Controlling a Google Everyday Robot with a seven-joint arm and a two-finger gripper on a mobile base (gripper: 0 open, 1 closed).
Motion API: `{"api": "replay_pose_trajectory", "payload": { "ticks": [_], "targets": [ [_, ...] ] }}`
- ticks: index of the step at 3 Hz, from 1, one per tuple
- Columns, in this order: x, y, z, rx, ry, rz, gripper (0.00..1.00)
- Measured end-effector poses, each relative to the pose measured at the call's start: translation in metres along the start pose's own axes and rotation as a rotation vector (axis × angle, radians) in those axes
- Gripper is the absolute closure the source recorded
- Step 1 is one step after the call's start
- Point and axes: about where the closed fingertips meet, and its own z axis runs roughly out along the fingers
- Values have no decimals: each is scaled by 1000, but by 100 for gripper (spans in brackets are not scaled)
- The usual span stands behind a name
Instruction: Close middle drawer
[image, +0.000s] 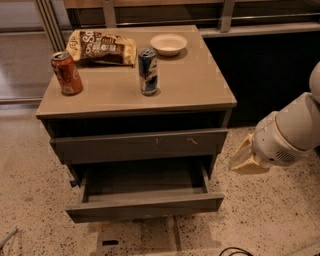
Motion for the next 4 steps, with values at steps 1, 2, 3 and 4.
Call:
{"api": "replay_pose_trajectory", "payload": {
  "ticks": [1, 2, 3, 4],
  "targets": [
    [3, 3, 9, -3, -8, -15, 100],
    [13, 20, 67, -38, -60, -56, 100],
    [20, 37, 130, -90, -98, -83, 100],
    [32, 48, 199, -166, -113, -89, 100]
  ]
}}
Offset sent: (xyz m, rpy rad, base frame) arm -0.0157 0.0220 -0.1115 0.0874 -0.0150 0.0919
